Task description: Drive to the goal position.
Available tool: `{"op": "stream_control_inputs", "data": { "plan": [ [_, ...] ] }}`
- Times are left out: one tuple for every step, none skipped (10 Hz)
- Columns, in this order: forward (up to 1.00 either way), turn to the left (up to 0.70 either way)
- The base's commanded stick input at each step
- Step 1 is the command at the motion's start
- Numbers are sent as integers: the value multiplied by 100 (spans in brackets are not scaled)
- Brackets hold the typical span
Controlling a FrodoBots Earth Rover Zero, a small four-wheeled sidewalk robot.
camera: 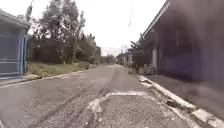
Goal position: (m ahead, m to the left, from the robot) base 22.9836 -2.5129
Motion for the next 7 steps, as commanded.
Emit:
{"op": "stream_control_inputs", "data": {
  "plan": [
    [70, 0],
    [70, 0],
    [70, 0],
    [70, 0],
    [70, 0],
    [70, 0],
    [70, 0]
  ]
}}
